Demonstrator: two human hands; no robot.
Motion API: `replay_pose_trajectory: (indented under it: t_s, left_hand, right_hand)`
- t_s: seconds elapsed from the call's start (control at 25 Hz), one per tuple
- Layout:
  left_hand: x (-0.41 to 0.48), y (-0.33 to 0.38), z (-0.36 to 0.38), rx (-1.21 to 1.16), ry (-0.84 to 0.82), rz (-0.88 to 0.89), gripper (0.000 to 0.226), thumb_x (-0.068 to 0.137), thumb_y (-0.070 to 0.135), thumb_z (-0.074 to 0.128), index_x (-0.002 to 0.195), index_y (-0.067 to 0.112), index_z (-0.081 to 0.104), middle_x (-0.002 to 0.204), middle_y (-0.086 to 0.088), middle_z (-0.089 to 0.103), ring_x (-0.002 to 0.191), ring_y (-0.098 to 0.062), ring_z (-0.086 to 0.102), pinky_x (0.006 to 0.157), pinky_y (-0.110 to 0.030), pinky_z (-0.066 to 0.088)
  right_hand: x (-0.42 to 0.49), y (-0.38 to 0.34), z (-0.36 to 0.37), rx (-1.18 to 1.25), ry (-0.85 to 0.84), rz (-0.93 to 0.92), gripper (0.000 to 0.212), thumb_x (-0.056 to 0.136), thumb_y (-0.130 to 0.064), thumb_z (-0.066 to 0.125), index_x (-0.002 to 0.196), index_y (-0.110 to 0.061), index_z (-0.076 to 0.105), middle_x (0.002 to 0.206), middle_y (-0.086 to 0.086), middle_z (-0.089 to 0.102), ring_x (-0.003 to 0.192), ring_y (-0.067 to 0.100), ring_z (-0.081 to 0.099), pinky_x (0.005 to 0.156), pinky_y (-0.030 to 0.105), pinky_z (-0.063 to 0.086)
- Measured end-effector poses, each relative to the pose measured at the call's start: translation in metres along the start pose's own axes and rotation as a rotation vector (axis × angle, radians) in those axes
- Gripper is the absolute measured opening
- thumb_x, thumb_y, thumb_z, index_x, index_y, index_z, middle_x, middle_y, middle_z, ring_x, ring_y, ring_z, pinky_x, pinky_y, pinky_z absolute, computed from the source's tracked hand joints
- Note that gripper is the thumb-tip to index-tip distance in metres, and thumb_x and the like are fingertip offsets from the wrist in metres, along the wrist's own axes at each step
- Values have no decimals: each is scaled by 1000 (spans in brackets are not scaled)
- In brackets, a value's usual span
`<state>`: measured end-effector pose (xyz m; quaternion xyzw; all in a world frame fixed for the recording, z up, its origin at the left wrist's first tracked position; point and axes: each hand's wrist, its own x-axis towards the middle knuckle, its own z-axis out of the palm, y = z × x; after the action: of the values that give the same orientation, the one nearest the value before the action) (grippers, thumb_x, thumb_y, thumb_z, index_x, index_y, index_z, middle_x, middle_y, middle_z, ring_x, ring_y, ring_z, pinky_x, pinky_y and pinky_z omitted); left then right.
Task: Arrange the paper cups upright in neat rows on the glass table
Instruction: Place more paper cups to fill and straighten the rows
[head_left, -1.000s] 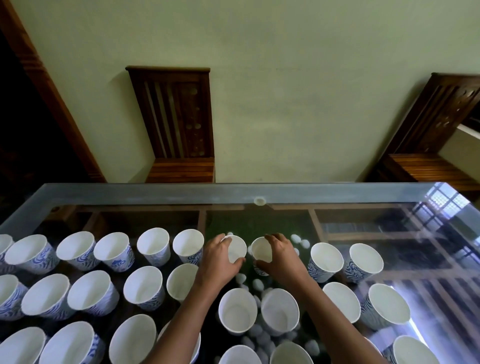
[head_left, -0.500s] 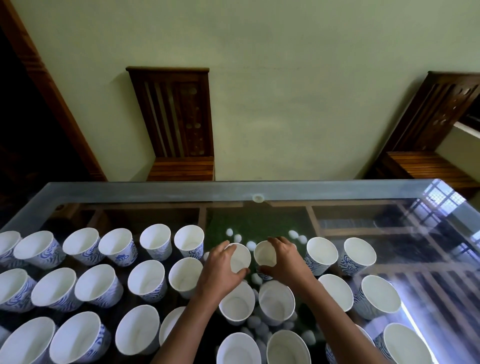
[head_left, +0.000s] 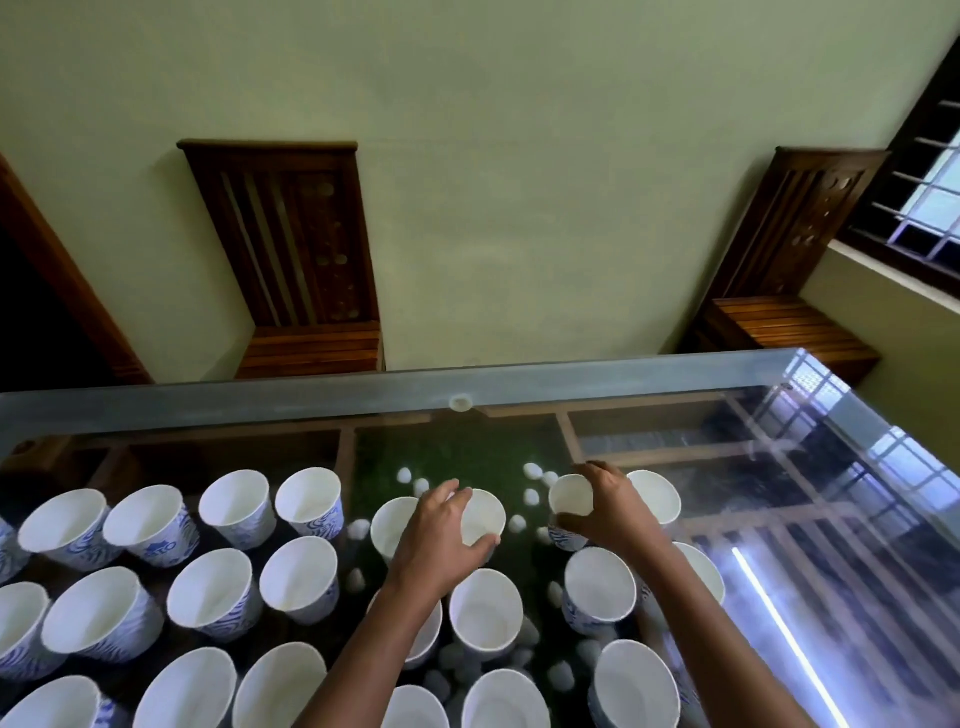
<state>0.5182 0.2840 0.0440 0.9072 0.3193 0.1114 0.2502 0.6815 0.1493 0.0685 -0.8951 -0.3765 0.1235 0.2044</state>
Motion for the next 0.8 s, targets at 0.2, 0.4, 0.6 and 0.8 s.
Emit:
replay_pose_trajectory:
  t_s: [0.2, 0.4, 0.6, 0.8]
  left_hand:
    - [3, 4, 6, 54, -10, -14, 64, 80, 50, 60, 135, 21, 42, 147, 2, 34, 134, -17, 30, 106, -30, 30]
    - [2, 3, 7, 49, -13, -13, 64, 80, 50, 60, 134, 21, 43, 144, 2, 38, 131, -16, 34, 104, -30, 32]
    - [1, 4, 7, 41, -8, -18, 63, 80, 49, 61, 134, 20, 44, 144, 1, 38, 131, -16, 33, 105, -30, 31]
    - [-14, -10, -13, 8, 48, -3, 60, 80, 45, 62, 132, 19, 47, 143, 0, 40, 131, -16, 34, 105, -30, 31]
  right_hand:
    - [0, 8, 6, 16, -53, 3, 72, 70, -32, 78, 131, -11, 46, 134, 9, 50, 116, 24, 50, 94, 29, 41]
    - [-2, 2, 13, 33, -73, -44, 73, 72, -29, 77, 133, -11, 43, 135, 10, 49, 118, 24, 49, 91, 27, 40]
    - [-7, -1, 13, 14, -105, -70, 83, 73, -33, 77, 141, -15, 33, 144, 7, 40, 127, 24, 41, 100, 30, 37]
    - [-7, -34, 16, 5, -70, -153, 78, 77, -34, 74, 141, -16, 33, 148, 6, 34, 133, 24, 35, 106, 34, 35]
